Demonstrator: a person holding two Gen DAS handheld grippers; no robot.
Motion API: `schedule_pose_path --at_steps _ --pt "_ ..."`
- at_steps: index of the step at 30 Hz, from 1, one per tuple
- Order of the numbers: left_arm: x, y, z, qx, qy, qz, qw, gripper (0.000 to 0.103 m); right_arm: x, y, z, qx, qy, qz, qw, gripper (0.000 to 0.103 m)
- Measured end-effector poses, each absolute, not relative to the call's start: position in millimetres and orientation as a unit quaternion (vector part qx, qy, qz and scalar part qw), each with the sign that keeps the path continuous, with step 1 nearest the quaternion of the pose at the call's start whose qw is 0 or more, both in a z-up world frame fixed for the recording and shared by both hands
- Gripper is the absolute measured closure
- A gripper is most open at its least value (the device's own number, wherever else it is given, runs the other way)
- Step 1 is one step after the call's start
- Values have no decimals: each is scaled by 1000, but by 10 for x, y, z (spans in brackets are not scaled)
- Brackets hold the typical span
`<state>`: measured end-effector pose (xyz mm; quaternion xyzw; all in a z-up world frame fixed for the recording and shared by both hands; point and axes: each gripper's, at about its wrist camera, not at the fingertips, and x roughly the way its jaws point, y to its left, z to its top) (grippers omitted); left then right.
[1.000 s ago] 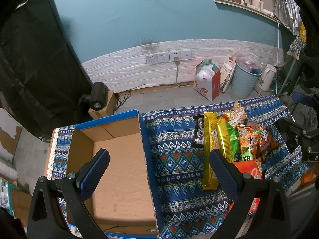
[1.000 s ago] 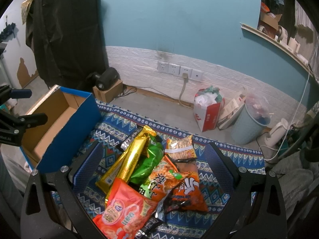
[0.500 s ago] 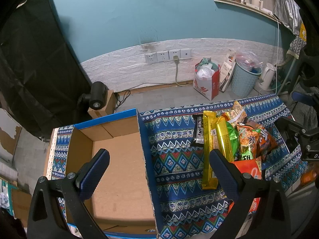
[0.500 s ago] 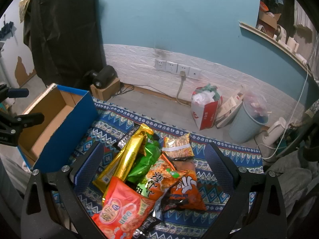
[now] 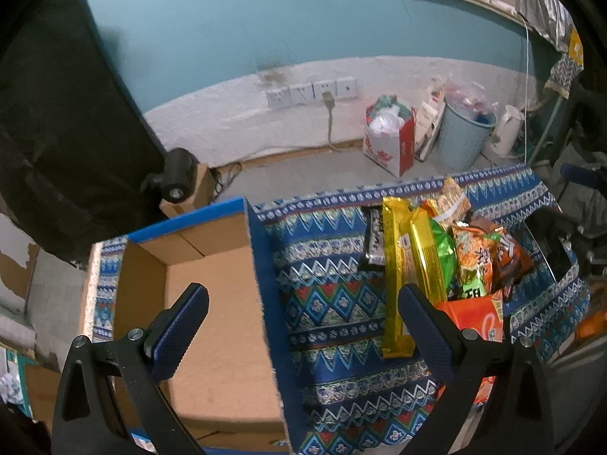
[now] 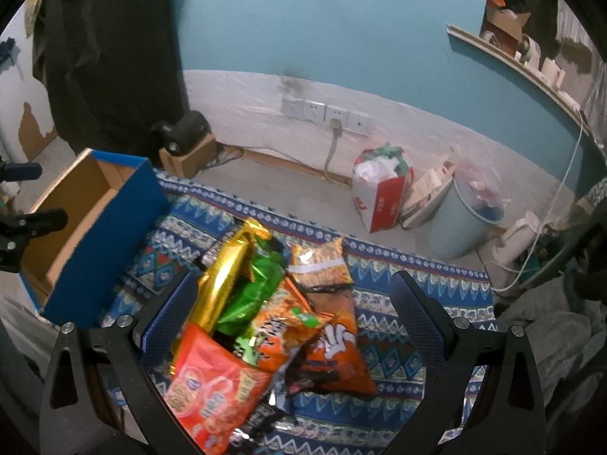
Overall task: Organize snacks
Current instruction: 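Lower the right tool onto the orange chip bag and grasp it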
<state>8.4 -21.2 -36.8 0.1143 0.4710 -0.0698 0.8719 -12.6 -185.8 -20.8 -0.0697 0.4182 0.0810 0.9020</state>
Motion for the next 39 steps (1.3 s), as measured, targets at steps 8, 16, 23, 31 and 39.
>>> schedule_pose_path --at_steps 8,16,23,31,39 --pt "239 -410 -588 114 507 -88 850 2 59 -2235 -479 -59 458 45 886 3" --pt "356 -654 -896 129 534 -96 830 2 239 -2425 -963 -69 513 34 855 3" --pt "535 -773 -1111 122 553 -100 818 2 250 -2567 -1271 -65 548 32 833 3" --pt "590 -916 -1274 115 574 -111 803 2 273 -2547 -1462 -72 573 46 815 8" --pt "631 -1013 -1358 118 576 -116 801 2 326 -2540 -1725 -80 596 48 798 14"
